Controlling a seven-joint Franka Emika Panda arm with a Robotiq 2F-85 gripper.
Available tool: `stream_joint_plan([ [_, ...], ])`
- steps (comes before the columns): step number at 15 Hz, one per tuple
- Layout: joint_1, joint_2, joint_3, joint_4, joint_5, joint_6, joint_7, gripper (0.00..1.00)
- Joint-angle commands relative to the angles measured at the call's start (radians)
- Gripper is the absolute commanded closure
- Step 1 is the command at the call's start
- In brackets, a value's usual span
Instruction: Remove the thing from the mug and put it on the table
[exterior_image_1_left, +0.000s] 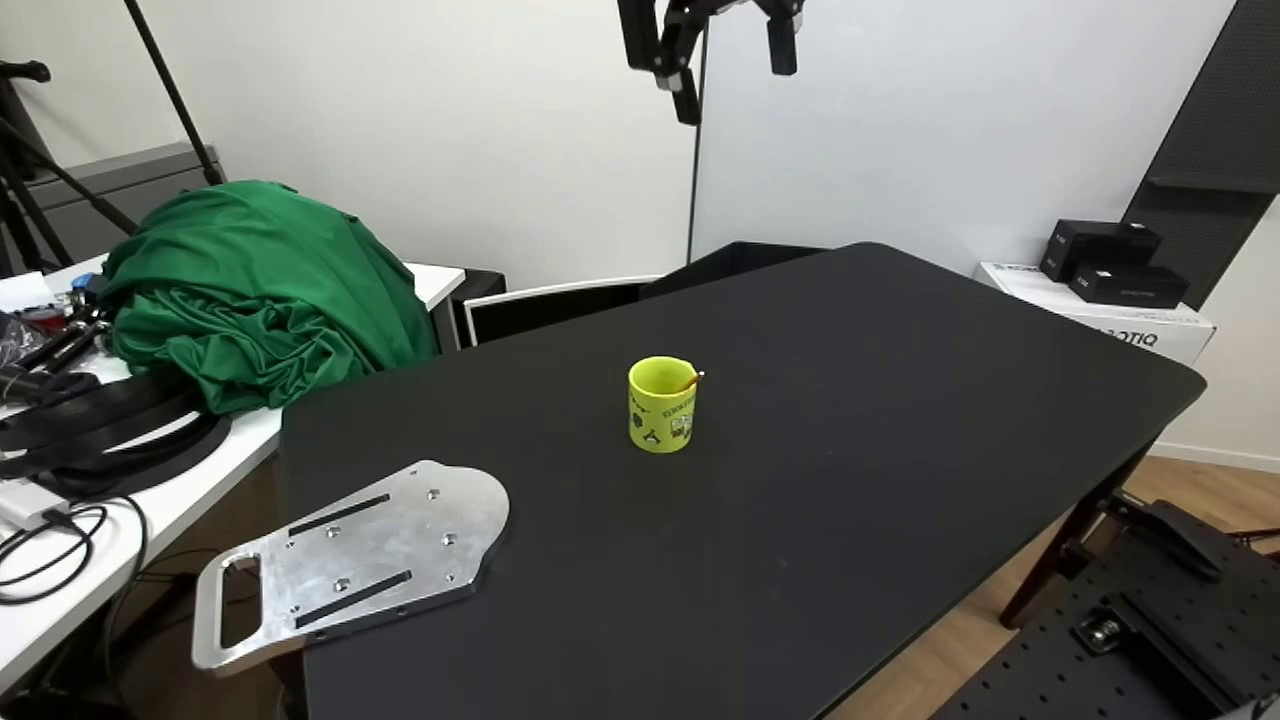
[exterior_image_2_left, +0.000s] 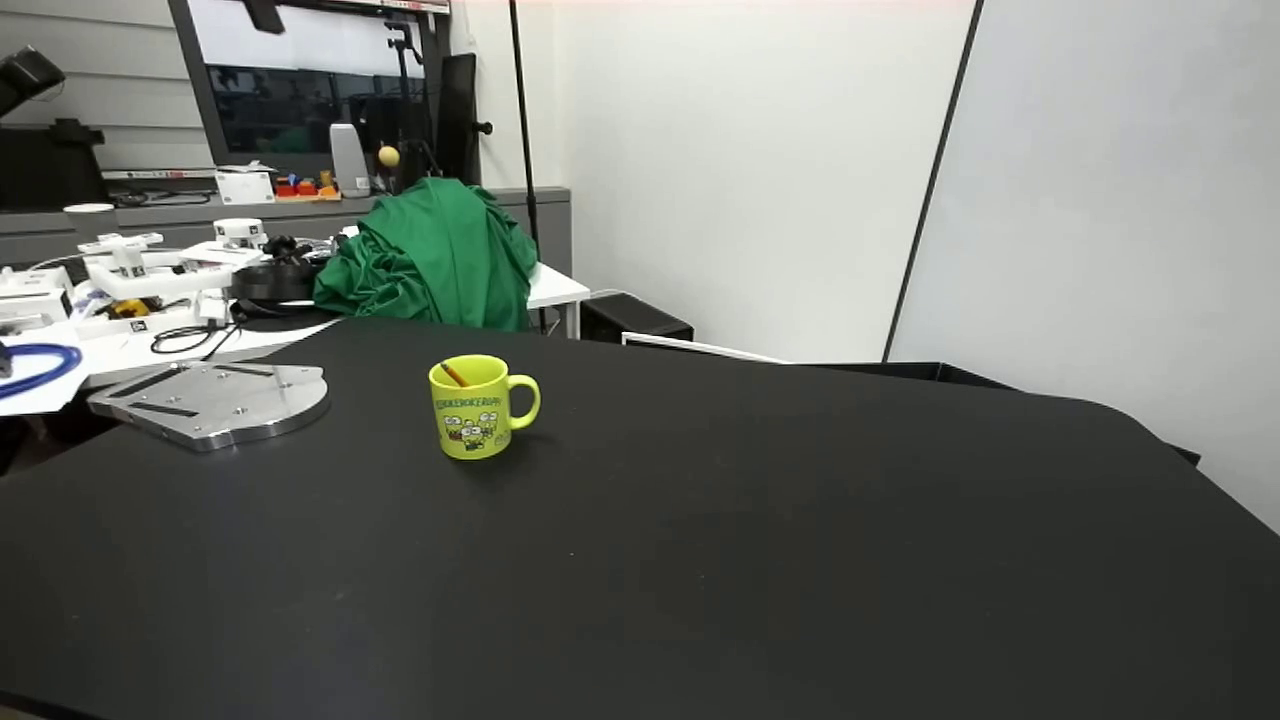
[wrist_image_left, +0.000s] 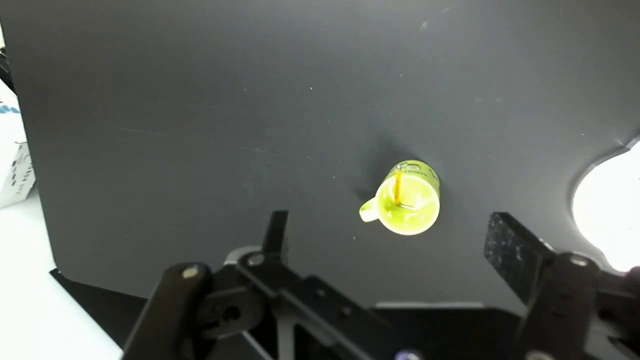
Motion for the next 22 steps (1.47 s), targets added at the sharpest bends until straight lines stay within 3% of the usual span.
stream_joint_plan([
  [1,0.010,0.173,-0.072,0.139,0.003,-0.060,-0.120,0.00],
  [6,0.017,0.412,-0.144,0.348,0.029,-0.207,-0.226,0.00],
  [10,0.042,0.549,-0.158,0.484,0.041,-0.315,-0.258,0.00],
  [16,0.085,0.676,-0.150,0.572,0.128,-0.392,-0.280,0.00],
  [22,0.098,0.752,-0.163,0.608,0.161,-0.380,-0.281,0.00],
])
